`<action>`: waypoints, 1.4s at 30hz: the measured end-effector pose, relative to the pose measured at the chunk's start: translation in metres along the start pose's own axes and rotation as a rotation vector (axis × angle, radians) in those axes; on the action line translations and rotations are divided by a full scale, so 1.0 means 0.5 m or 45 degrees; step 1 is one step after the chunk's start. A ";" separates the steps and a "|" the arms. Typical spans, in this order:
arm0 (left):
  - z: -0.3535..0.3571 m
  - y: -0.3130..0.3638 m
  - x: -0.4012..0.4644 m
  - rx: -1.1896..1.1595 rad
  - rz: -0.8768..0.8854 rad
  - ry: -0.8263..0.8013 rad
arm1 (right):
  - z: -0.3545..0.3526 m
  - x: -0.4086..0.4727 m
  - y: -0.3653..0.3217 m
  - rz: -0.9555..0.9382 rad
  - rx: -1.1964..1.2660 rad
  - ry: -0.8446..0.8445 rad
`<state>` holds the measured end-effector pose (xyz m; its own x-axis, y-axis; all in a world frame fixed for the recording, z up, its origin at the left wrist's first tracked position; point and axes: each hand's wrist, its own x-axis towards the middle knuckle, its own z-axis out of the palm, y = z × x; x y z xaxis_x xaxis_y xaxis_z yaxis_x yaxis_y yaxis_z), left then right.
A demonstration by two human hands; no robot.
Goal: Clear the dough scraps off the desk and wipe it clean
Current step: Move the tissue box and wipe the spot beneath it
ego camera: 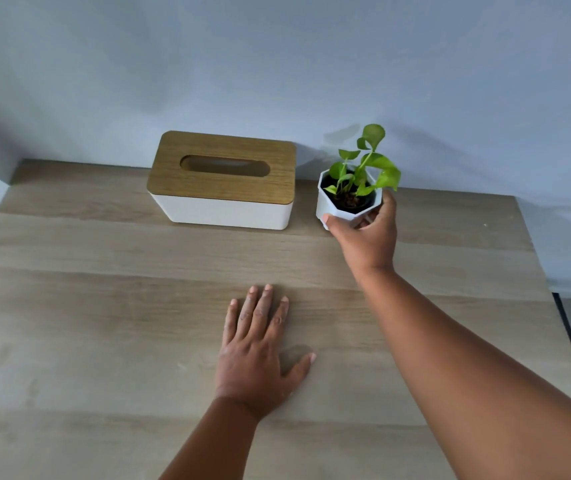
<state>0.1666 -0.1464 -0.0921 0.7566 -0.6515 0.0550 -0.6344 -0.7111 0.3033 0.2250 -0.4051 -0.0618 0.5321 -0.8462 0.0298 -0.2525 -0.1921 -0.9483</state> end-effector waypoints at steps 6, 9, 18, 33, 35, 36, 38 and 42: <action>-0.008 -0.040 -0.014 -0.030 0.011 0.026 | 0.050 -0.001 -0.020 -0.015 -0.003 0.002; -0.013 -0.057 -0.019 -0.006 -0.009 0.029 | 0.064 0.004 -0.030 -0.009 0.001 0.015; -0.016 -0.055 -0.013 0.052 -0.013 -0.033 | 0.076 0.009 -0.014 -0.048 0.041 0.023; -0.014 -0.053 -0.012 0.037 -0.009 -0.041 | 0.083 0.003 -0.005 -0.059 0.088 -0.004; -0.012 -0.054 -0.013 0.033 -0.006 -0.029 | 0.081 0.003 -0.006 -0.056 0.096 -0.002; -0.011 -0.054 -0.013 0.032 -0.003 -0.022 | 0.080 0.002 -0.008 -0.059 0.101 -0.010; -0.011 -0.056 -0.012 0.029 -0.003 -0.018 | 0.080 0.001 -0.013 -0.059 0.115 -0.043; -0.013 -0.055 -0.012 0.042 -0.009 -0.041 | 0.077 -0.004 -0.016 -0.038 0.122 -0.092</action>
<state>0.1805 -0.1214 -0.0945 0.7558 -0.6544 0.0224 -0.6344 -0.7235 0.2720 0.2570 -0.3830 -0.0664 0.5957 -0.8023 0.0391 -0.1593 -0.1657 -0.9732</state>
